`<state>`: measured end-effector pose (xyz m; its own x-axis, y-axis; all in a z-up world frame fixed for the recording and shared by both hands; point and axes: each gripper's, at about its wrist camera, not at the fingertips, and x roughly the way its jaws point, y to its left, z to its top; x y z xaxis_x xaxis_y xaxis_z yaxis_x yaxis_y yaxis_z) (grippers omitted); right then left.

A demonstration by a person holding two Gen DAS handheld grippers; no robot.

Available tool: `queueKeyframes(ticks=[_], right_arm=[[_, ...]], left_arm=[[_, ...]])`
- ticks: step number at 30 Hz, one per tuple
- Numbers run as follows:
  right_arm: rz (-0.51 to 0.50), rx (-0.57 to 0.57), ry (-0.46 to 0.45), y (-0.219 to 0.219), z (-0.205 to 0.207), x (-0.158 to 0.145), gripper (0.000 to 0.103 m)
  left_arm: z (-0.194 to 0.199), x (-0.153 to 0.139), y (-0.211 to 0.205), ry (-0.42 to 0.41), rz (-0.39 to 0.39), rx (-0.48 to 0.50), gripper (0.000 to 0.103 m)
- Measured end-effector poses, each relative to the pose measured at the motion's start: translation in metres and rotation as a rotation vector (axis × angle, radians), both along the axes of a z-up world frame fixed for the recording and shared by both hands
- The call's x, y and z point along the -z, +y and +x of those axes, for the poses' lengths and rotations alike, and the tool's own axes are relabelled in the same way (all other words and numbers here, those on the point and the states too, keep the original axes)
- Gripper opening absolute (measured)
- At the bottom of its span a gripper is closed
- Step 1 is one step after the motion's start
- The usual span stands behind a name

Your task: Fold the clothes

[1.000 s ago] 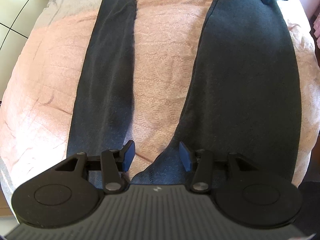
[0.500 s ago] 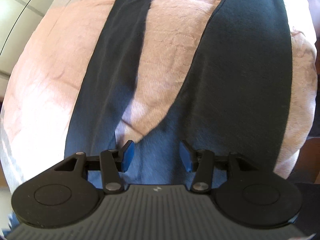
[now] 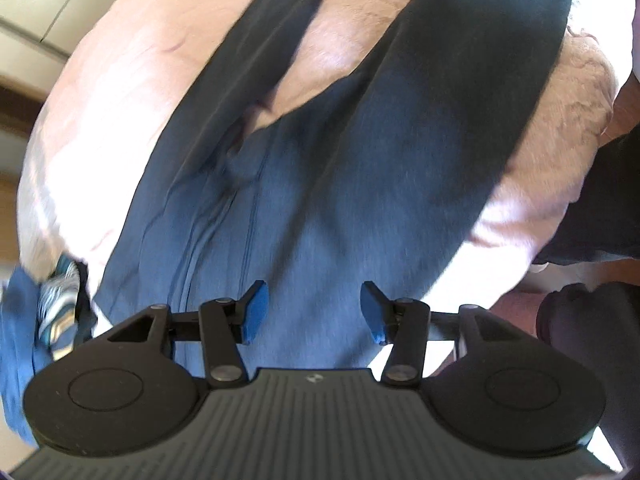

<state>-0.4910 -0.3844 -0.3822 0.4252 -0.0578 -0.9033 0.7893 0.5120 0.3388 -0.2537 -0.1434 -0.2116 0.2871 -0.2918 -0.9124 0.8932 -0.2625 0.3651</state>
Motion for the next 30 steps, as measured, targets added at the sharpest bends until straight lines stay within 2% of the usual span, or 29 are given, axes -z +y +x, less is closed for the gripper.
queueKeyframes(ticks=[7,13,15,21,26,30], right_arm=[[-0.085,-0.069,-0.044,0.049,0.007,-0.041,0.078],[-0.128,-0.132,-0.033,0.081,0.013,-0.064,0.078],[-0.130,-0.158,-0.021,0.087,0.015,-0.069,0.078],[-0.121,-0.249,-0.016,0.098,0.022,-0.081,0.078],[-0.163,-0.390,-0.010,0.105,0.010,-0.085,0.078],[-0.168,-0.469,0.021,0.102,-0.019,-0.078,0.078]], left_arm=[[0.008,-0.018,0.075,-0.001,-0.057,-0.131,0.047],[0.023,-0.031,0.129,0.014,-0.059,-0.329,0.047],[0.028,-0.039,0.140,0.026,-0.079,-0.426,0.047],[0.025,-0.062,0.159,0.094,-0.165,-0.673,0.047],[-0.002,-0.075,0.159,0.115,-0.212,-0.791,0.048],[-0.040,-0.082,0.154,0.128,-0.230,-0.867,0.048]])
